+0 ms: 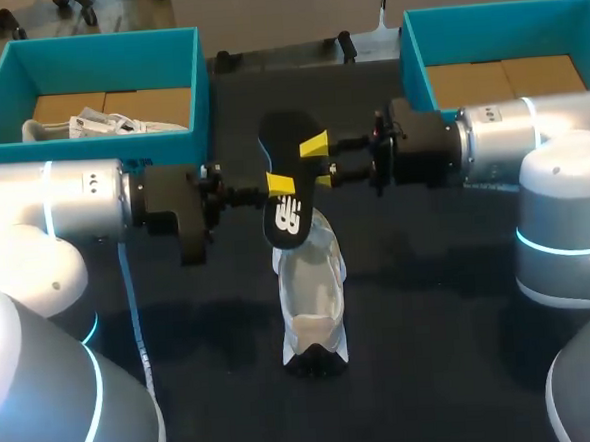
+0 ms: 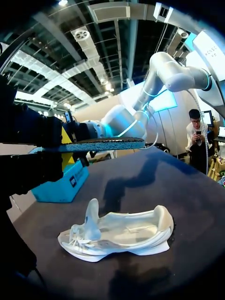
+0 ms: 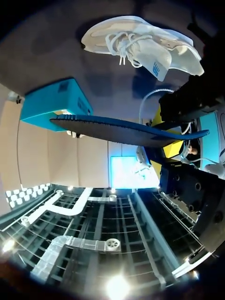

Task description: Take the shoe out of the shoebox, open the shoe tongue, remove and reinsert the insole, then place the shoe into the shoebox

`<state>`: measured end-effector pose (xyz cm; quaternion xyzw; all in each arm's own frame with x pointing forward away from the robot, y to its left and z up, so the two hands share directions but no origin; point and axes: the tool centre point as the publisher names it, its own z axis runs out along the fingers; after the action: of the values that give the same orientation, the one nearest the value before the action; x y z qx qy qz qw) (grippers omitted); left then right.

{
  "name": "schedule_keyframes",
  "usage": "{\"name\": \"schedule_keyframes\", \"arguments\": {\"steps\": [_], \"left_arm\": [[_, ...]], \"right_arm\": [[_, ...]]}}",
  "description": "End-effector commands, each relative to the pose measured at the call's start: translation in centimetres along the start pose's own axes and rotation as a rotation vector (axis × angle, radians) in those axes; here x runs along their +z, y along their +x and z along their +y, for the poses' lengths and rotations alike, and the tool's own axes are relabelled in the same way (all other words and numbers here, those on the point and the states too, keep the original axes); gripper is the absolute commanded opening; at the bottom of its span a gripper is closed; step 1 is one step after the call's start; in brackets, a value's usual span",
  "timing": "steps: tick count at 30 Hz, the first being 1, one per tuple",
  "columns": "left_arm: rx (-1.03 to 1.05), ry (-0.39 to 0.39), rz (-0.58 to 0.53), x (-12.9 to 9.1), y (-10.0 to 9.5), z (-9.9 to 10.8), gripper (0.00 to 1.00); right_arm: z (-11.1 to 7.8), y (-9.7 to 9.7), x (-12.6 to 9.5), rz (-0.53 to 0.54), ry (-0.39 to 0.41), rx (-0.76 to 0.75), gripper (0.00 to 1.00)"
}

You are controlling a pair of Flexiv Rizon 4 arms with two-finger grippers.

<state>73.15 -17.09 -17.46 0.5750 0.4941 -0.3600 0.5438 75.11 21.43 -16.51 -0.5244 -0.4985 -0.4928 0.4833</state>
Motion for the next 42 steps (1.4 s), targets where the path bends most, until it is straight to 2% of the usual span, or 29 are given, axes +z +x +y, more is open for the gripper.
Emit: {"name": "schedule_keyframes", "arguments": {"steps": [1,7,23,30,32,33,42], "left_arm": [[0.002,-0.005,-0.001,0.12,0.06,-0.14,0.00],[0.002,-0.005,-0.001,0.12,0.06,-0.14,0.00],[0.002,-0.005,-0.001,0.12,0.06,-0.14,0.00],[0.002,-0.005,-0.001,0.12,0.06,-0.14,0.00],[0.002,-0.005,-0.001,0.12,0.06,-0.14,0.00],[0.002,-0.005,-0.001,0.12,0.06,-0.14,0.00],[0.002,-0.005,-0.001,0.12,0.06,-0.14,0.00]], "right_arm": [[0.14,-0.09,0.46,0.002,0.011,0.003,0.37],[0.19,-0.21,0.86,-0.012,0.028,0.018,0.38],[0.15,-0.19,0.85,0.004,-0.023,0.022,0.16],[0.15,-0.17,0.88,0.004,-0.030,0.017,0.16],[0.20,-0.13,0.87,0.002,-0.035,0.013,0.12],[0.24,-0.11,0.85,0.000,-0.039,0.011,0.00],[0.34,-0.01,0.87,-0.003,-0.046,-0.004,0.00]]}}
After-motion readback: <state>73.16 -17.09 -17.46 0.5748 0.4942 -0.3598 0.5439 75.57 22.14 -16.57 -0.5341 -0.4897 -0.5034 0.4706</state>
